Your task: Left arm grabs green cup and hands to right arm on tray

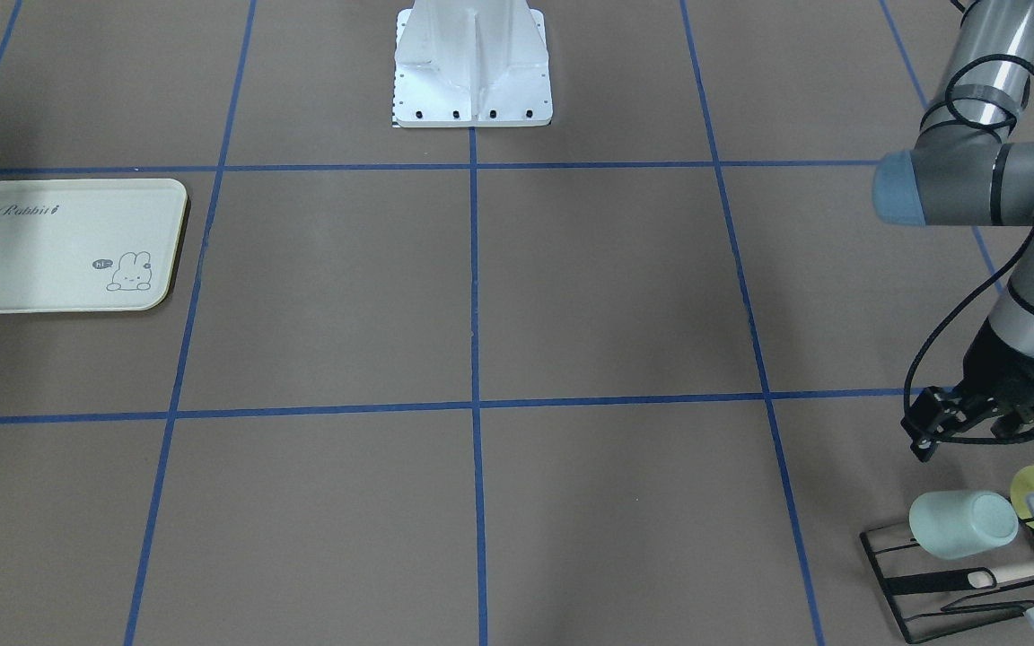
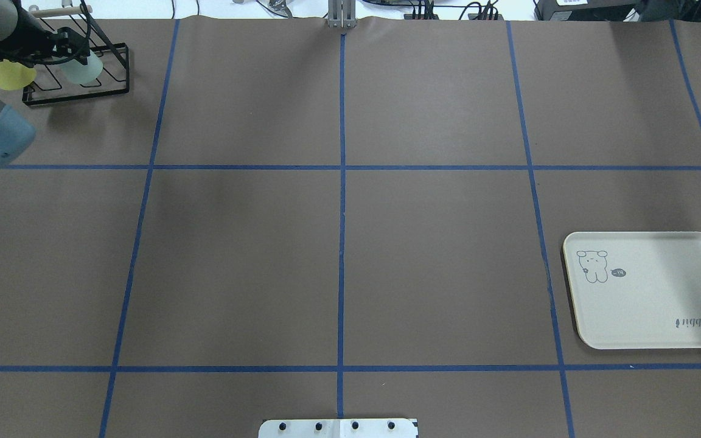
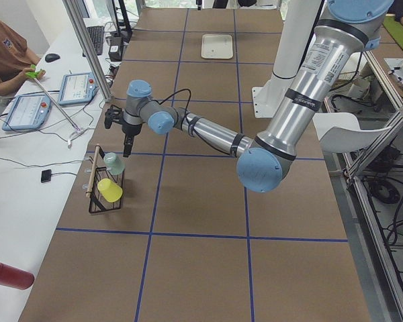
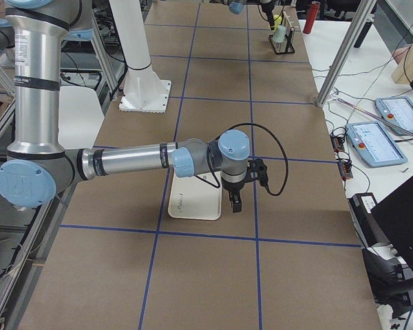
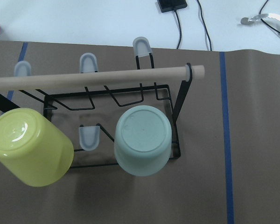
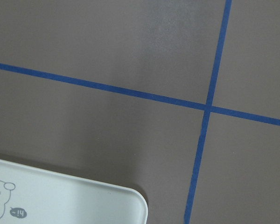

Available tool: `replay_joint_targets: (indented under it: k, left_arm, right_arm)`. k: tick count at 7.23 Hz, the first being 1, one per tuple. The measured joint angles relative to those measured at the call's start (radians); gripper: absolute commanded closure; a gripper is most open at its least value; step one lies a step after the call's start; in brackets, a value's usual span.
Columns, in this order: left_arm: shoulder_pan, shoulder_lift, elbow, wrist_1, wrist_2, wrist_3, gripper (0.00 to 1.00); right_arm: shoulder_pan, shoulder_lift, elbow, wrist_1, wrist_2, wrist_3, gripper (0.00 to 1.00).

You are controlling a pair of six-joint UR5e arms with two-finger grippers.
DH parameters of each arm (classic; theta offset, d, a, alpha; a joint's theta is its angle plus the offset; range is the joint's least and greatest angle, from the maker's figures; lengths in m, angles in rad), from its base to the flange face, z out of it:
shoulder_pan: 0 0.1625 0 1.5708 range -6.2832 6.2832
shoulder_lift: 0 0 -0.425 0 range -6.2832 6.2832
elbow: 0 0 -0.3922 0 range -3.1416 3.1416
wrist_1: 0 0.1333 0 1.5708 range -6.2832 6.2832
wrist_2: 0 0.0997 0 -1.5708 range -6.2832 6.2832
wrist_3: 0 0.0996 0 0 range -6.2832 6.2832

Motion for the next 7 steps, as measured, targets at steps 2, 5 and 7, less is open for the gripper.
replay_joint_targets:
  k: [2,5,7]
  left_arm:
    - [0.002,-0.016,0.056,-0.089,0.014,-0.041,0.01]
    - [0.002,-0.014,0.107,-0.178,0.05,-0.058,0.01]
    - [0.002,-0.026,0.146,-0.192,0.074,-0.056,0.01]
  right_arm:
    - [0.0,0.0,0.0,0.005,0.003,-0.001,0.0]
    - [0.0,-0.003,0.001,0.019,0.005,-0.001,0.0]
    - [0.0,-0.005,0.001,0.024,0.006,-0.003,0.0]
